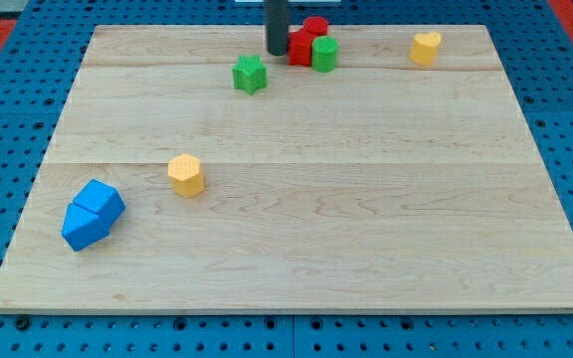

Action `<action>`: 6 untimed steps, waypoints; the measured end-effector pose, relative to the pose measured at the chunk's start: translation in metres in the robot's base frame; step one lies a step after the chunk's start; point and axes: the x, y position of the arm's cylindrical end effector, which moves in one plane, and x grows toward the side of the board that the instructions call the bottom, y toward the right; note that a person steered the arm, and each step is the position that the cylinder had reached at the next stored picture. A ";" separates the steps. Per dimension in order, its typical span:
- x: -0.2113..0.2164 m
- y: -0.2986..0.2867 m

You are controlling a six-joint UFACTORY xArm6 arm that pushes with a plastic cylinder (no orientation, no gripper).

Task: Move the red circle to the top left of the yellow heart

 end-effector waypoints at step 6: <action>-0.046 0.122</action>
